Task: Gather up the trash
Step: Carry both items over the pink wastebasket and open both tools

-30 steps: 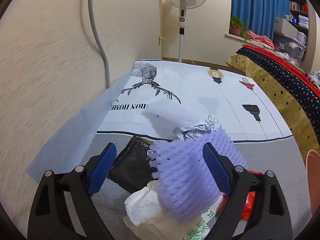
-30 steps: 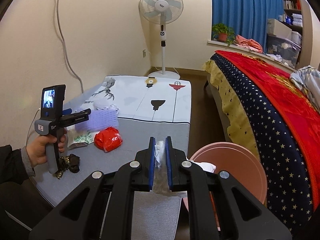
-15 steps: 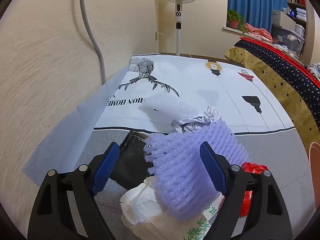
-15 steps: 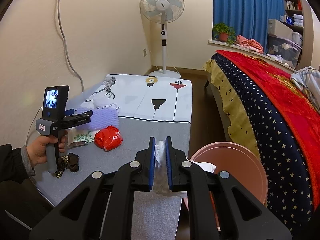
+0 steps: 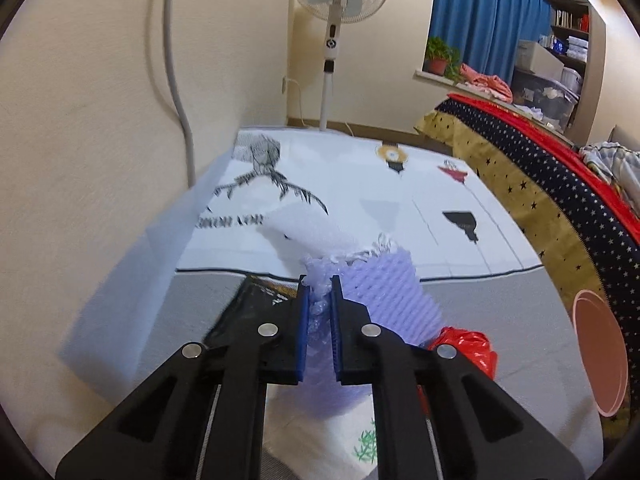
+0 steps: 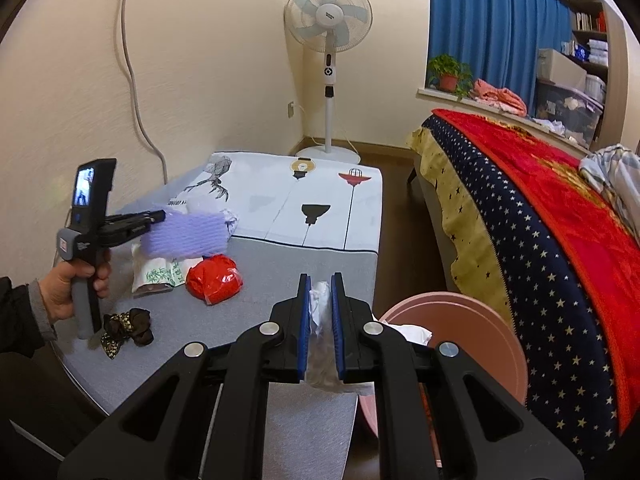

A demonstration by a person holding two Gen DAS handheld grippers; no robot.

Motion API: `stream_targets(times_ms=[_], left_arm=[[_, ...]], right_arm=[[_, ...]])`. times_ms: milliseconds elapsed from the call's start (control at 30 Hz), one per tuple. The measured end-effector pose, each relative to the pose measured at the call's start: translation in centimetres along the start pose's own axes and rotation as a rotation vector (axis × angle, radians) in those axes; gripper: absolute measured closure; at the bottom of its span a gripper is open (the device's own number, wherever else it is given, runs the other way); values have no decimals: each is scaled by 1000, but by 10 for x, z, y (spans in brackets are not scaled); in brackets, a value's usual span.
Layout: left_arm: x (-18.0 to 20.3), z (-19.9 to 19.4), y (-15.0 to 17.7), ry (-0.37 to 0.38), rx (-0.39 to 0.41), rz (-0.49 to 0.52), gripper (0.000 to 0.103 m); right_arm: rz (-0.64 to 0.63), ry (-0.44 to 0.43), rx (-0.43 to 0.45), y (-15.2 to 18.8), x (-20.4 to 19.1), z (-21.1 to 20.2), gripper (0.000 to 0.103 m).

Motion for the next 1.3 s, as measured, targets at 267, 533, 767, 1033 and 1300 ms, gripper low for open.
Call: stream_targets(times_ms=[267, 533, 767, 1033, 1300], left_arm=[[14, -71, -19, -2, 77, 31, 94], [79, -161, -32, 75, 164, 114, 94], [176, -199, -20, 150, 180, 210, 94], [279, -180, 8, 257, 98, 275, 94], [346, -152, 25, 283, 33, 305, 94]], right_arm=[[10, -8, 44, -6, 6, -16, 92], [46, -17, 85, -10, 22, -39, 92], [100, -20, 152, -8, 55, -76, 92], [209, 13, 182, -1, 114, -100, 92], [311, 67, 167, 10, 169, -97, 93]])
Point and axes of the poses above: each gripper's, at about its wrist camera, not at the fingertips, and z roughly the way its jaws point, x to its right, y to its underside, the point moved 7 cm from there along z, roughly the way its jaws point, and after that the axes turned 10 degrees about -x, right-handed, at the moved point
